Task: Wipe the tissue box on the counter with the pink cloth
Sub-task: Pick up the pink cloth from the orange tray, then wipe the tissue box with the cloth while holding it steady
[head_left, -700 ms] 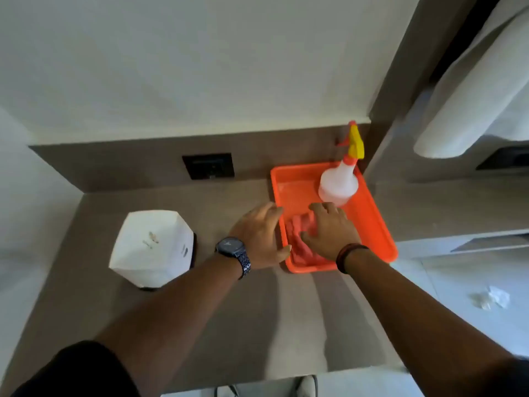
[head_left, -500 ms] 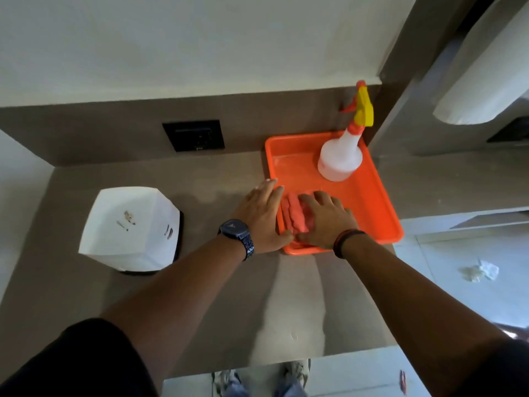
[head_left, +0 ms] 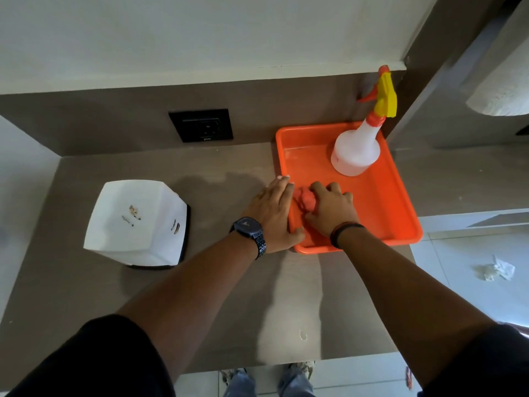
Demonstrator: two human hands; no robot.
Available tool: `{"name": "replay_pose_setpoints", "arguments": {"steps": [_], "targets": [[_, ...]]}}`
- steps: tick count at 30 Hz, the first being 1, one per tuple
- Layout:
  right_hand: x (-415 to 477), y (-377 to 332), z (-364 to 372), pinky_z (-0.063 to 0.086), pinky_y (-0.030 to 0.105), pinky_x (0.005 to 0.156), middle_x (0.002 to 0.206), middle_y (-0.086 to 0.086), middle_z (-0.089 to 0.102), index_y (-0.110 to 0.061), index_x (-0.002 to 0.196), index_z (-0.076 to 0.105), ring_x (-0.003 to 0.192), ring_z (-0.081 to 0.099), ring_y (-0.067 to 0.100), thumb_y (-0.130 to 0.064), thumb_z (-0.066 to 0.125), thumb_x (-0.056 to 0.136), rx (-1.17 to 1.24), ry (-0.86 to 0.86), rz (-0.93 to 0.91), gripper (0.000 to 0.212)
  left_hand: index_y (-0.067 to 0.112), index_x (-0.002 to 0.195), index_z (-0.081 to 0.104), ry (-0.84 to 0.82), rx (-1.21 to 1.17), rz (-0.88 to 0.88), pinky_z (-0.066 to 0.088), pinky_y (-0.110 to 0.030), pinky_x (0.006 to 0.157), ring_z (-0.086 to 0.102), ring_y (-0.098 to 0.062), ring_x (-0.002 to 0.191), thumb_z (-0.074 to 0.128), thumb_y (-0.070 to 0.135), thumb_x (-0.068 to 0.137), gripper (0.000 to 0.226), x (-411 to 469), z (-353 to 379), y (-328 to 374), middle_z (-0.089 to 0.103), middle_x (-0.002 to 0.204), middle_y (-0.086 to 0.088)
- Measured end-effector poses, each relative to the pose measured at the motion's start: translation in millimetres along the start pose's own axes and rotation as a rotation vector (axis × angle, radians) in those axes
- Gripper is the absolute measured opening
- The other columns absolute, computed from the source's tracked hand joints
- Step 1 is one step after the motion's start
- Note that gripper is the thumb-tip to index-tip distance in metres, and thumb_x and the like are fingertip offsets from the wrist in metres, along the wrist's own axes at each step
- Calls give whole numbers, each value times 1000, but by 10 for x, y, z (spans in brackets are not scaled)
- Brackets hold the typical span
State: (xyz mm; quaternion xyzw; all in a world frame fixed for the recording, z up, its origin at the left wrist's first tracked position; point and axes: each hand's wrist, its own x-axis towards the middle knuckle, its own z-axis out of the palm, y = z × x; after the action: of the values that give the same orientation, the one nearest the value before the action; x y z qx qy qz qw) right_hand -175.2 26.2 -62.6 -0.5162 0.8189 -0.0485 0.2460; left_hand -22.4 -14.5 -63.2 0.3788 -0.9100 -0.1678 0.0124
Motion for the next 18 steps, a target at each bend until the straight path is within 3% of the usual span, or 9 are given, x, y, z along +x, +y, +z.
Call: {"name": "replay_pose_setpoints", "arguments": {"steps": [4,6,8,10,13,15,18], "targets": [[-46,-203,-218,47,50,98,126,21,53,-18,132,48,111,54,46,-27,69,81,435,264,92,56,8,125,47,51,49,59,42,-51,99,43,-37,125,52,69,64,87,16,-350,-194,48,131,-15],[-99,-469,-344,47,43,94,123,18,57,-14,129,52,109,57,40,-24,70,78,670,399,92,55,9,118,55,99,38,64,49,-48,89,55,-36,107,51,70,62,82,-32,-685,-380,55,123,-15],[-168,-788,-388,49,36,90,119,12,63,-14,126,55,105,61,28,-24,68,72,917,482,57,57,9,115,60,168,34,77,51,-45,86,58,-33,101,56,66,64,76,-131,-1053,-616,58,119,-13],[-306,-1112,-324,49,25,83,111,3,66,-14,125,57,93,64,7,-19,67,72,1144,439,40,55,15,118,59,158,86,58,49,-40,86,54,-27,106,56,70,65,76,-316,-1448,-843,56,121,-8],[-589,-1477,3,43,2,62,98,-4,63,-4,128,55,65,57,-22,-1,67,81,1294,226,7,48,26,129,49,-38,124,-67,43,-39,92,45,-21,119,44,92,51,103,-680,-1820,-1171,47,134,-1],[-747,-1657,242,43,1,52,99,3,61,-3,131,53,54,55,-21,5,64,85,1313,90,30,47,30,139,37,-180,161,-142,39,-45,103,35,-22,131,40,102,32,130,-922,-1880,-1348,37,145,0],[-873,-1880,444,45,3,47,105,8,55,-2,136,46,50,57,-17,16,52,90,1348,-73,60,49,25,149,17,-311,159,-217,24,-45,114,20,-25,142,47,100,10,161,-1169,-1802,-1530,19,158,-2]]}}
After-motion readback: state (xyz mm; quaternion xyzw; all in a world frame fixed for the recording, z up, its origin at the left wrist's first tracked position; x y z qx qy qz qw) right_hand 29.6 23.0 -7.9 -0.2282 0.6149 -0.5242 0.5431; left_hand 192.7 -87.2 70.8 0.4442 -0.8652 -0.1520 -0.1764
